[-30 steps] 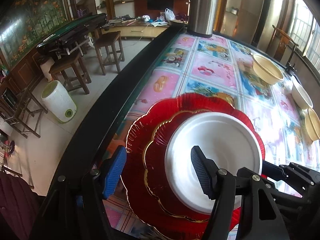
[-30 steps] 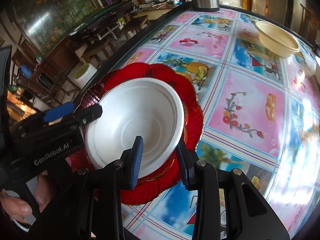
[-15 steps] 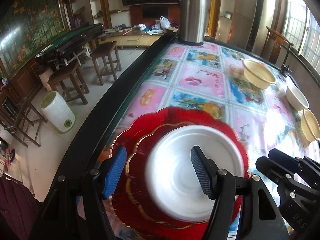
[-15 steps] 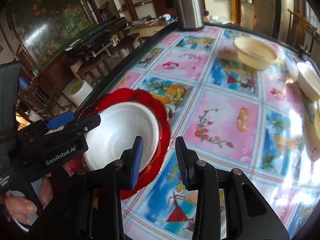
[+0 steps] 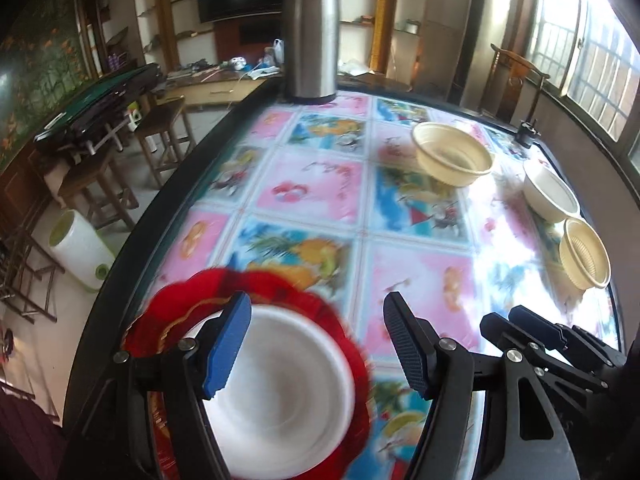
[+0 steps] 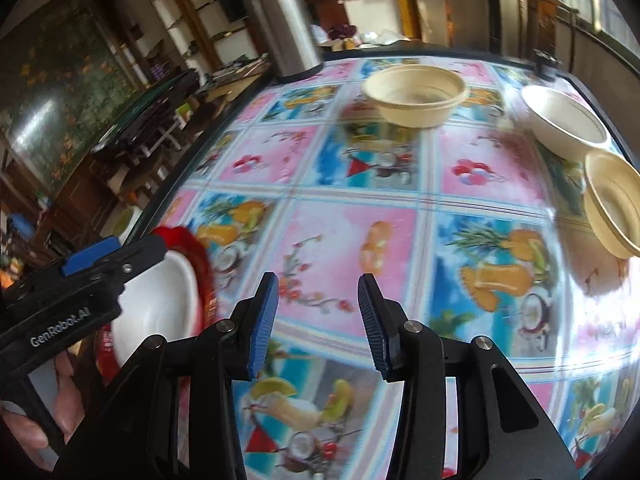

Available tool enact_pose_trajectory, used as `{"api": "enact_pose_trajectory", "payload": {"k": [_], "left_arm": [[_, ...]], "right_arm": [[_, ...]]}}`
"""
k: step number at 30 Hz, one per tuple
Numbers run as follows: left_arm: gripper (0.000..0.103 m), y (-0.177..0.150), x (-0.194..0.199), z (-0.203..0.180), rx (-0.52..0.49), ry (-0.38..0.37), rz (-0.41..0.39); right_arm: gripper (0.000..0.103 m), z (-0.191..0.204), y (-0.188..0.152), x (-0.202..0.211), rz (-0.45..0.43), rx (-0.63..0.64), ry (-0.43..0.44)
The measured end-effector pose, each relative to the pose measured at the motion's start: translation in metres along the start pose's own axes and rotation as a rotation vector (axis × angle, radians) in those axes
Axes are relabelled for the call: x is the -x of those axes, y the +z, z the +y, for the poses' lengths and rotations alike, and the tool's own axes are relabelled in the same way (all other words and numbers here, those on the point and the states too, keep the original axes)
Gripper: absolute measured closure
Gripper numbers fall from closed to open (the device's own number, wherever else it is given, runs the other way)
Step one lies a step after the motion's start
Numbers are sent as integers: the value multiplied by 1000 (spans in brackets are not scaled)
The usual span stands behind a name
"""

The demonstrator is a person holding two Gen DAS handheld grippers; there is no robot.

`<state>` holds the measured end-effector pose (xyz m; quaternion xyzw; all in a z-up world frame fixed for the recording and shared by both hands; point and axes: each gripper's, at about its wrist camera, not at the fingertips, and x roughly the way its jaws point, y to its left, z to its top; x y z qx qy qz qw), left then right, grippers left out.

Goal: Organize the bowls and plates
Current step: 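Withdraw the left tool and move it toward the beige ribbed plastic bowl, then grasp the beige ribbed bowl rim with the left tool and lift it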

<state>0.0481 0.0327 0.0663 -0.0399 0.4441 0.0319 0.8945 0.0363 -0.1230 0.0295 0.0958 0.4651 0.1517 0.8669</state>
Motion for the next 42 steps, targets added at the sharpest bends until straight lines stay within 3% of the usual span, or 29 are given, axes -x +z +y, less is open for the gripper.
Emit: {"api": "enact_pose_trajectory", "payload": {"k": [12, 24, 32, 40, 41, 42], "left_arm": [[34, 65, -57, -65, -32, -37, 56], [34, 141, -141, -96, 32, -93, 126], [34, 158, -183, -112, 47, -117, 163], [34, 159, -217, -126, 2, -44, 206], [34, 159, -220, -127, -3, -39, 211], [35, 158, -224, -128, -11, -35, 222]], "right_arm": [[62, -82, 67, -18, -30, -133, -61], [62, -138, 149, -70, -56, -294, 10], [62, -157, 176, -103, -49, -345, 51], [62, -154, 190, -135, -12, -253, 7], [65, -155, 190, -137, -13, -247, 11], [78, -157, 190, -139, -11, -245, 14]]}}
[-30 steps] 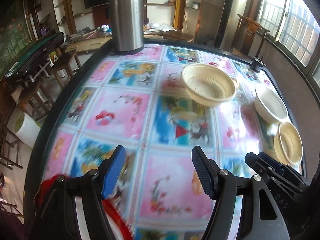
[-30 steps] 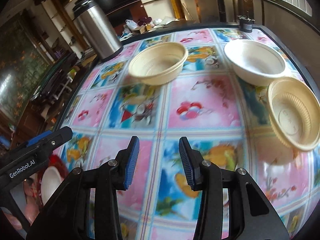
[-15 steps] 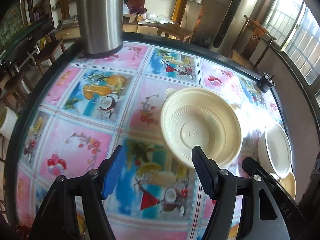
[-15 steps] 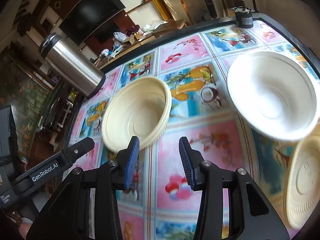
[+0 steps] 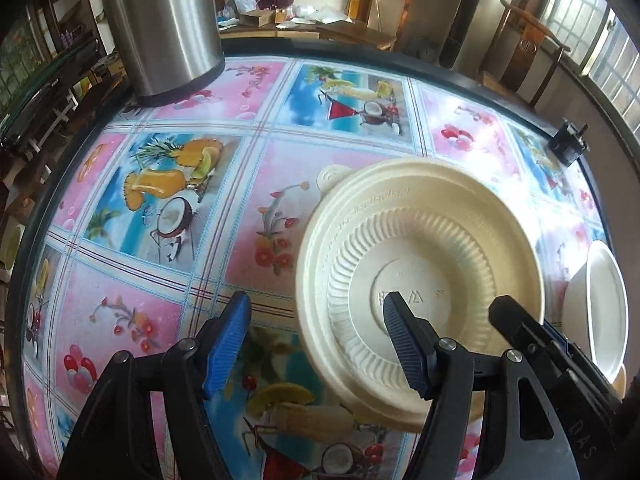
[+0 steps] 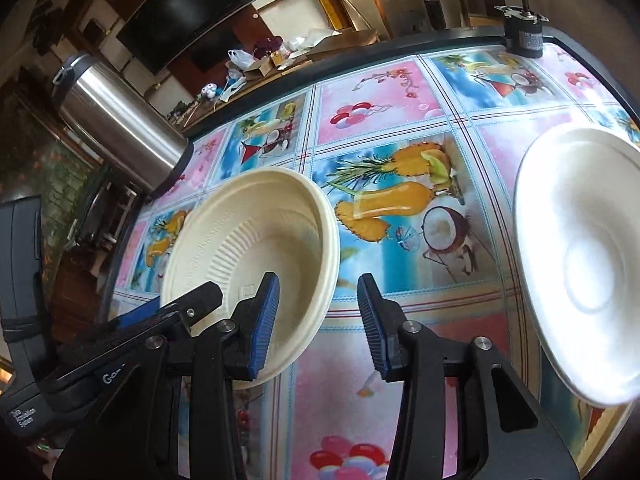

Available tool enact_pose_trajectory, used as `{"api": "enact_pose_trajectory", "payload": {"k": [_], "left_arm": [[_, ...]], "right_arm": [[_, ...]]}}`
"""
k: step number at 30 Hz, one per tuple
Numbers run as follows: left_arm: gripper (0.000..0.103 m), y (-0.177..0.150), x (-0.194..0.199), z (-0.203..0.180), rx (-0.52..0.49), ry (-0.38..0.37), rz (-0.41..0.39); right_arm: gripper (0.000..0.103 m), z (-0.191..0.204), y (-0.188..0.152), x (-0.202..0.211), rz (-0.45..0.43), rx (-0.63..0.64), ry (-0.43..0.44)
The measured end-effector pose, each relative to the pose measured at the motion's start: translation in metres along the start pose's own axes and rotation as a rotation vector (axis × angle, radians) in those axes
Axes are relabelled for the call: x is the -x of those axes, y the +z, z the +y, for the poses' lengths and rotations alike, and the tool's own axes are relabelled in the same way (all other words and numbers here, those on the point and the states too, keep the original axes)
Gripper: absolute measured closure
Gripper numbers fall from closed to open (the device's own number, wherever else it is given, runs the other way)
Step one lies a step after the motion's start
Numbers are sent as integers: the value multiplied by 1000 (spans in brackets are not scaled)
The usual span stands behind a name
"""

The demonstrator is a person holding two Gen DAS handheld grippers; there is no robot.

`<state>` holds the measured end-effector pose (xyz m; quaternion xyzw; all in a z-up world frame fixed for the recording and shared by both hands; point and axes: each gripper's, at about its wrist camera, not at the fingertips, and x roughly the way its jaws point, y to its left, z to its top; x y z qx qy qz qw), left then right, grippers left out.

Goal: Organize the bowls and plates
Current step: 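Grasp the beige ribbed bowl rim with the left tool and lift it, then carry the beige bowl with the left tool over the plate stack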

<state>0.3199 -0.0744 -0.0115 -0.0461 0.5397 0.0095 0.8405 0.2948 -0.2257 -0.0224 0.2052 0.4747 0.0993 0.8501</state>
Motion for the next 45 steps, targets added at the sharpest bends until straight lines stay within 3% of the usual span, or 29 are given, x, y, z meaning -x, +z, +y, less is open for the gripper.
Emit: {"api": "enact_pose_trajectory", "payload": {"k": [1, 3, 5, 8, 16, 25, 34, 45], "left_arm": [[38, -1, -4, -1, -7, 12, 15], [73, -3, -6, -3, -12, 2, 28], [83, -7, -5, -7, -18, -34, 61], [83, -12, 4, -10, -36, -11, 49], [84, -41, 35, 1, -23, -56, 77], [84, -98, 95, 30, -20, -65, 51], [84, -152, 126, 57, -2, -40, 21], [84, -198, 165, 96, 28, -61, -26]], "right_arm": [[85, -3, 0, -2, 5, -1, -1], [85, -7, -2, 0, 5, 3, 25], [85, -5, -3, 3, 6, 10, 22], [86, -4, -10, 9, 9, 20, 12], [86, 5, -43, 48, 9, 36, 34], [86, 31, -102, 95, 15, 53, 86], [85, 55, -162, 124, 32, 70, 115], [85, 91, -203, 159, 25, 123, 158]]}}
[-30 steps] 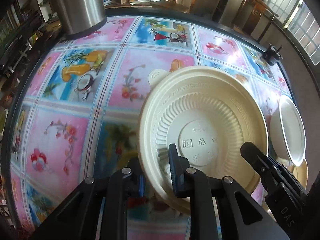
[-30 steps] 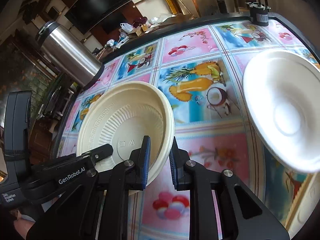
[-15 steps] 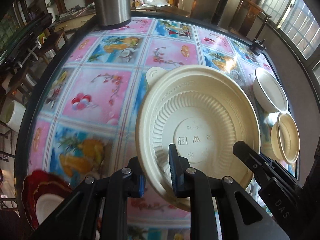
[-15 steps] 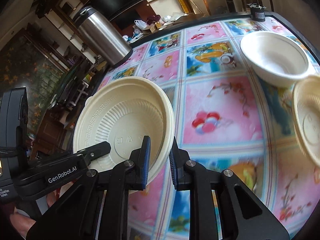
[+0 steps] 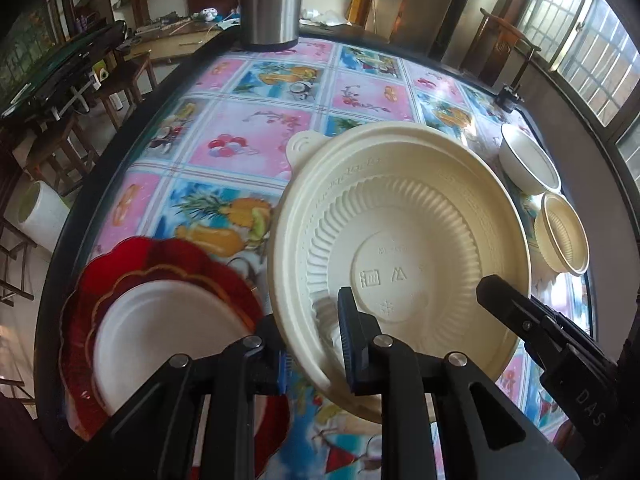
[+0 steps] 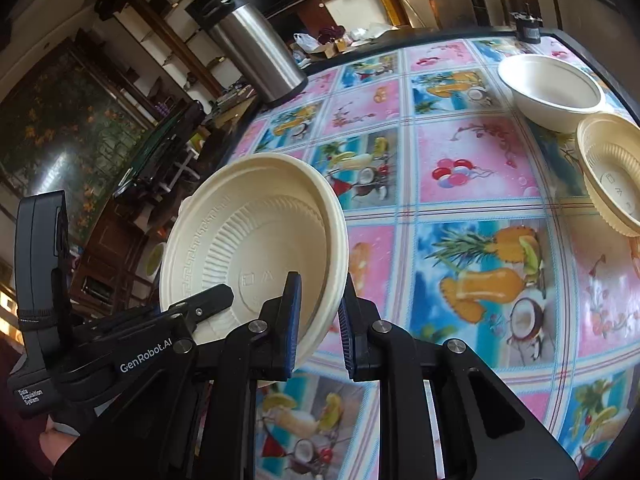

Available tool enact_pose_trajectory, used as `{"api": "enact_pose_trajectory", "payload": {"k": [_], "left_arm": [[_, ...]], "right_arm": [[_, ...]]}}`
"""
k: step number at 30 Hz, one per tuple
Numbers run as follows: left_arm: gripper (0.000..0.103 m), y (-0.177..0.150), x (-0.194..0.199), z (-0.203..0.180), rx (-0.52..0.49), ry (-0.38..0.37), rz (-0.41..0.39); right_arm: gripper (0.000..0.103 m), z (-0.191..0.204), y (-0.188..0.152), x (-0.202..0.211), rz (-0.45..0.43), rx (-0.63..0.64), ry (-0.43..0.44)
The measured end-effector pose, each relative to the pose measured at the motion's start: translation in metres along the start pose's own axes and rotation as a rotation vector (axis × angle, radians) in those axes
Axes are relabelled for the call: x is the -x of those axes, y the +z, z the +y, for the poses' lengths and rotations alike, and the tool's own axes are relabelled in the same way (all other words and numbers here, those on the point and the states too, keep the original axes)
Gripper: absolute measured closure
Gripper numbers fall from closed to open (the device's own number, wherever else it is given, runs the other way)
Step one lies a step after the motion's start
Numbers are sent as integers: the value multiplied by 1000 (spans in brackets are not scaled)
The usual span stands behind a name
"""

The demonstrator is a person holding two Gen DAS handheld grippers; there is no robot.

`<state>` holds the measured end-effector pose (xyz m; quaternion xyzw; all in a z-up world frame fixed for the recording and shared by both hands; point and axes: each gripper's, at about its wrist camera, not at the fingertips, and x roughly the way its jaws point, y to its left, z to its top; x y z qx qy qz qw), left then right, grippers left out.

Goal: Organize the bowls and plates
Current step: 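Carry the beige bowl with the left tool over the plate stack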

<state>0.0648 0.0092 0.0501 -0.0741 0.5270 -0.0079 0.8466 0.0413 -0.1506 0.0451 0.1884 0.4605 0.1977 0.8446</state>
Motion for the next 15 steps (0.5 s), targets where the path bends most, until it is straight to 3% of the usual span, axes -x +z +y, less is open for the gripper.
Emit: {"api": "enact_pose_trajectory", "payload": {"k": [7, 15], "left_arm": [[84, -19, 28, 40, 53, 39, -33], [83, -40, 34, 71, 114, 54, -53]], "right_arm": [[85, 51, -17, -5, 26, 91, 31], [85, 76, -31, -21, 63, 133, 43]]}}
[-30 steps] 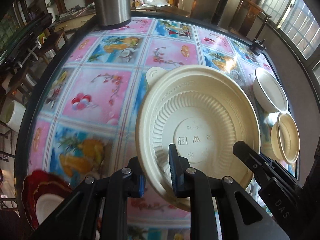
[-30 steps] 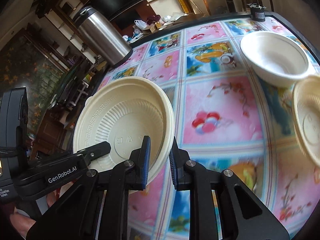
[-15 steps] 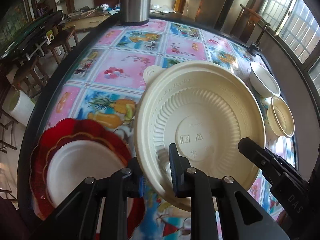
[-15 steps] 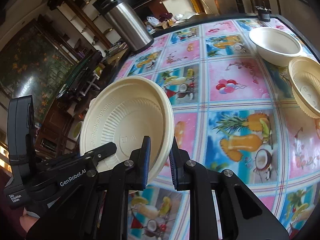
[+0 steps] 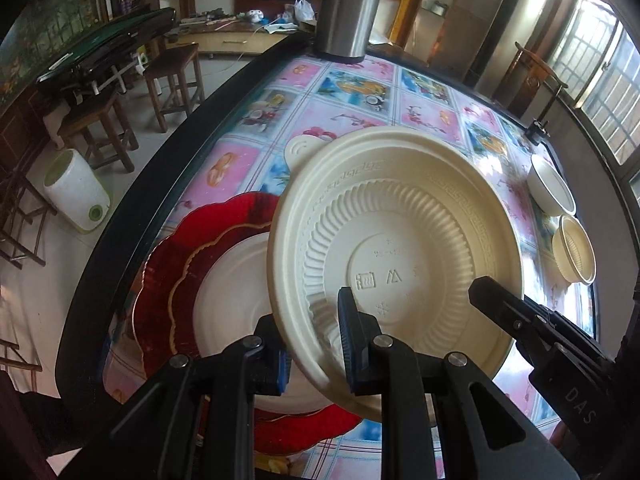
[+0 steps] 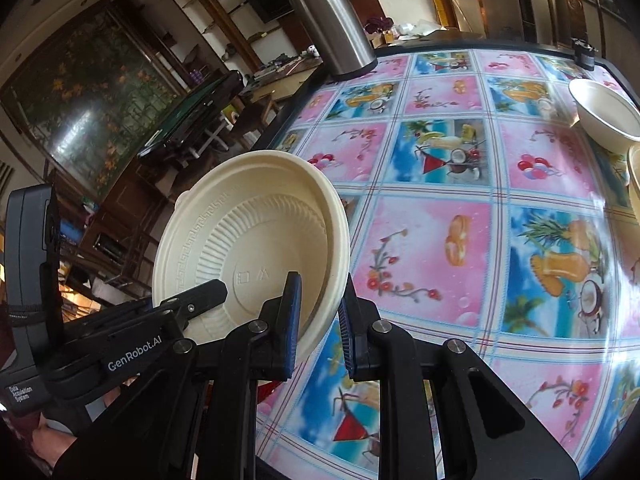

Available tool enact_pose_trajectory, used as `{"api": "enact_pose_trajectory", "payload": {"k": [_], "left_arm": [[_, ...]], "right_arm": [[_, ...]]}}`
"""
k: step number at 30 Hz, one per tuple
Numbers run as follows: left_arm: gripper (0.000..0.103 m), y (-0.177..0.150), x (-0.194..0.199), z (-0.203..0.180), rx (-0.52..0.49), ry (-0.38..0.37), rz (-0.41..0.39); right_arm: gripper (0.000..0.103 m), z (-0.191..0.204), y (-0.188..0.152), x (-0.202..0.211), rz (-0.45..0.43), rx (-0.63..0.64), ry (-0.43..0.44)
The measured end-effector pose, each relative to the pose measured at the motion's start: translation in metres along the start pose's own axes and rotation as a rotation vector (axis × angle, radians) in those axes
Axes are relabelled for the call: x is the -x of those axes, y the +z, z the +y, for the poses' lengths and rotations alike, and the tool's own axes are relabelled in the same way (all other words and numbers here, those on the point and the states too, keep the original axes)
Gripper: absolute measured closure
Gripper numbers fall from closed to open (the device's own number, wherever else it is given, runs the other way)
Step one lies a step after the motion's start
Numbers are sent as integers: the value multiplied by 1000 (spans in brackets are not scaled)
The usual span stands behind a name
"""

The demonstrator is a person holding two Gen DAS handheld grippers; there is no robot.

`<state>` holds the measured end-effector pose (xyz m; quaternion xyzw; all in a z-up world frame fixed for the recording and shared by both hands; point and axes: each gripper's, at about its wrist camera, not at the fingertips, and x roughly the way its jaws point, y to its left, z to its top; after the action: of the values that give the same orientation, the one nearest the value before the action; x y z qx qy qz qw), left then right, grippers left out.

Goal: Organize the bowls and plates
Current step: 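Carry the beige bowl with the left tool over the plate stack, then lower the beige bowl into the white bowl on the stack, open the left tool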

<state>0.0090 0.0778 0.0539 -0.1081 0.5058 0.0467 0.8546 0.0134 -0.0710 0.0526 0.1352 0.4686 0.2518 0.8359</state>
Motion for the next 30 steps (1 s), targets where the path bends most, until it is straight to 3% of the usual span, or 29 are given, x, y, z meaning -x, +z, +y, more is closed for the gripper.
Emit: {"api": "enact_pose_trajectory", "payload": {"k": [8, 15, 30], "left_arm": [[84, -16, 7, 19, 16, 48, -47], [83, -30, -3, 46, 84, 21, -4], [83, -36, -9, 58, 91, 36, -4]], "right_arm": [[85, 18, -11, -16, 42, 43, 3], [85, 33, -20, -25, 75, 76, 15], [85, 38, -22, -42, 109, 82, 1]]}}
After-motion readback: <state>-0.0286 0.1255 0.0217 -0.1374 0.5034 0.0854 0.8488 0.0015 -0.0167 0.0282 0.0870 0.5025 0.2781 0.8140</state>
